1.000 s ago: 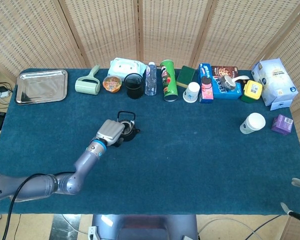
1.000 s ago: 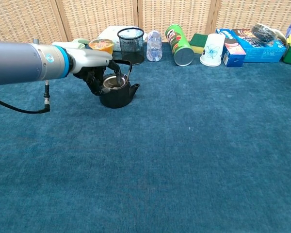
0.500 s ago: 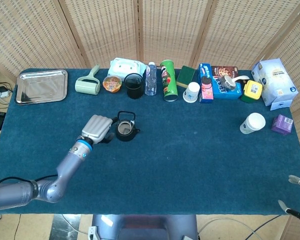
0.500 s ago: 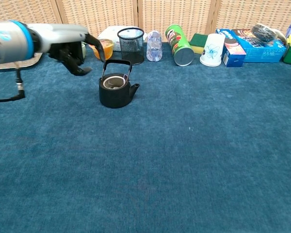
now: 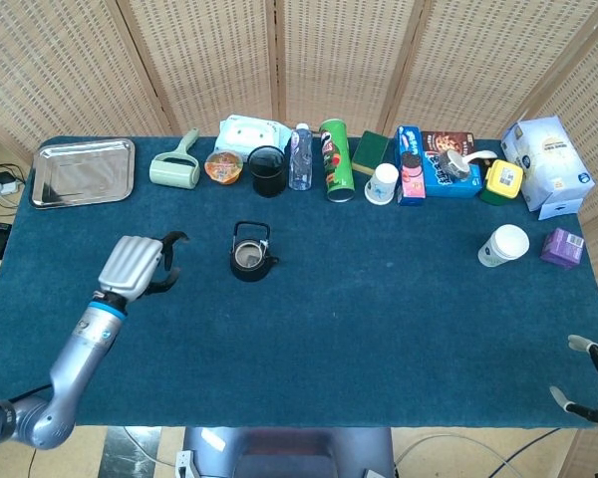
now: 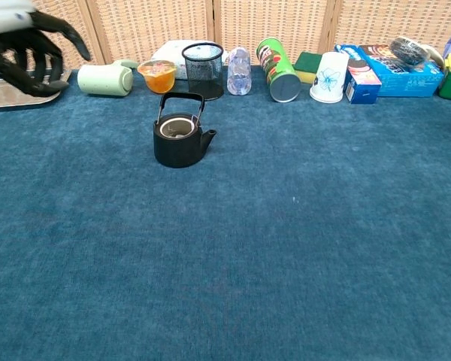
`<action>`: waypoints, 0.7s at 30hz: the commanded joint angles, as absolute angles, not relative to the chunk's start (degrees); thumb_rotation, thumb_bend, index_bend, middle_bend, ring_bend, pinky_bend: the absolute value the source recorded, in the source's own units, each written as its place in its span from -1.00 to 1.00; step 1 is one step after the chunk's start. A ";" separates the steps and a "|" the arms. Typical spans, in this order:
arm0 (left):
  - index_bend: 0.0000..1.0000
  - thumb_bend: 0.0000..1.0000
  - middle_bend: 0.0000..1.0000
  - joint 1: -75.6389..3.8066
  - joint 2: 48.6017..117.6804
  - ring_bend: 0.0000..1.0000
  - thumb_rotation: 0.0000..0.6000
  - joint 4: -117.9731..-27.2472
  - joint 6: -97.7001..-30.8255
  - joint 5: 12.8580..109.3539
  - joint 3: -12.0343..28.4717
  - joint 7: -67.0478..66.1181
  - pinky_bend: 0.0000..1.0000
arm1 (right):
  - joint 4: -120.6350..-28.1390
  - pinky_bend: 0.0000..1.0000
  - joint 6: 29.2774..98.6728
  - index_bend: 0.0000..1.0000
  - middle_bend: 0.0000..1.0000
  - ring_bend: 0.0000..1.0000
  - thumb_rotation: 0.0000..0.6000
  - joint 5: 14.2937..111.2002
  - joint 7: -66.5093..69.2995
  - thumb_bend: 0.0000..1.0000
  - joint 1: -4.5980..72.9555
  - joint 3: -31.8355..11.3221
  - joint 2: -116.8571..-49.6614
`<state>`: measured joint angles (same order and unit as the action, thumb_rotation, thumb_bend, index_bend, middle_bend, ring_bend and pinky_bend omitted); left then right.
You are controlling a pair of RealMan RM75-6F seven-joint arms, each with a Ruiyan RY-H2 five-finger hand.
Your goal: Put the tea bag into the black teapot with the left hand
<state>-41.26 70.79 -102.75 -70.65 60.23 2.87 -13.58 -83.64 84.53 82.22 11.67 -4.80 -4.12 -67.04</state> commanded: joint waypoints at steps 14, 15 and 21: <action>-0.46 -0.25 0.04 -17.47 66.98 -0.15 1.00 -102.15 -93.70 76.28 -5.05 -2.85 0.02 | -89.43 -0.59 85.26 -0.53 -0.38 -0.50 1.00 84.19 5.09 -0.53 -2.70 -4.28 -64.71; -0.46 -0.25 0.04 -16.47 66.83 -0.15 1.00 -102.10 -94.08 76.41 -5.40 -2.32 0.02 | -89.62 -0.59 85.40 -0.53 -0.38 -0.50 1.00 84.41 5.06 -0.53 -2.72 -4.13 -64.83; -0.46 -0.25 0.04 -11.00 66.74 -0.15 1.00 -100.77 -96.65 77.36 -5.87 1.72 0.02 | -90.15 -0.60 86.20 -0.53 -0.38 -0.50 1.00 85.93 4.55 -0.53 -3.05 -2.82 -65.21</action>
<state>-12.03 66.86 -101.31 -95.87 76.87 -5.71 0.63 -90.04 86.07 85.79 4.65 -3.00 -2.91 -65.25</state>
